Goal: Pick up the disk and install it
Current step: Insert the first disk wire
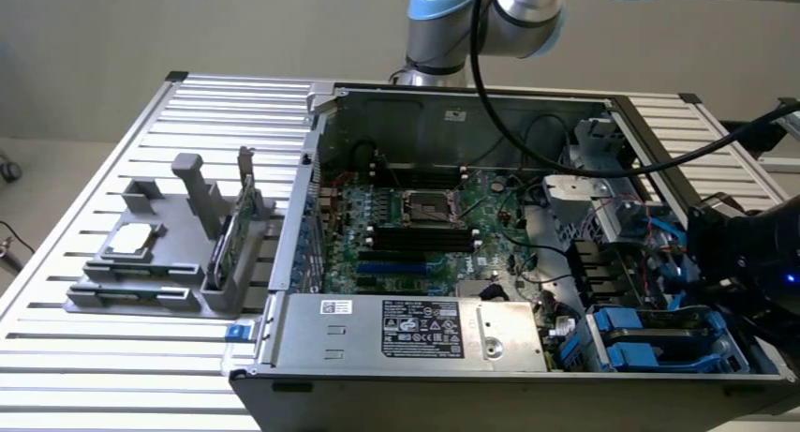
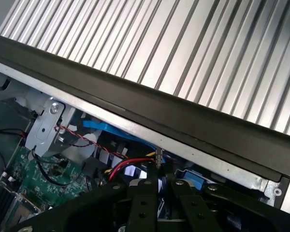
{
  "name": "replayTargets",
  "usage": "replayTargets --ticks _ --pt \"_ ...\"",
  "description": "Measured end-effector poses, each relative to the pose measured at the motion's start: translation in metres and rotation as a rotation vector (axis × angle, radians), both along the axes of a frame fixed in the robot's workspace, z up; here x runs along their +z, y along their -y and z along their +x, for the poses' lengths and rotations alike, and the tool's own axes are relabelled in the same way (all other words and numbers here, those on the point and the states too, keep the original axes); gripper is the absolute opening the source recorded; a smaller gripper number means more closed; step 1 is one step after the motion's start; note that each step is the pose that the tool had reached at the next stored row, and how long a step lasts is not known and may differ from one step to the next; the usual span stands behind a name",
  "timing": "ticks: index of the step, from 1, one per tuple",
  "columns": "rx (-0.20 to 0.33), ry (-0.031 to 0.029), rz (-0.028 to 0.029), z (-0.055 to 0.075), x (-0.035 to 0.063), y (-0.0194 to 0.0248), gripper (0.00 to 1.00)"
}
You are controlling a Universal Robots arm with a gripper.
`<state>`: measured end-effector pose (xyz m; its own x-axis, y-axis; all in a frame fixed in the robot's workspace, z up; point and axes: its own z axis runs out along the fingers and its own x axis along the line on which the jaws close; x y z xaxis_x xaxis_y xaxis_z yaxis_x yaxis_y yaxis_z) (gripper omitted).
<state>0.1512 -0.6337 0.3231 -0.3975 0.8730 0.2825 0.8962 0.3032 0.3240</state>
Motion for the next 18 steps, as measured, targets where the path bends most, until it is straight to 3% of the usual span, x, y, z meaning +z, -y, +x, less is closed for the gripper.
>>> replayTargets --ticks 8,14,16,18 --pt "-0.001 -0.0358 0.0001 -0.003 0.0073 -0.0017 0.16" --pt "-0.001 -0.0405 -0.0016 -0.015 0.0078 -0.0017 0.16" --pt "-0.001 -0.0412 -0.0091 -0.017 0.0078 -0.0017 0.16" --pt "-0.001 -0.0414 -0.0254 -0.019 0.0078 -0.0017 0.16"
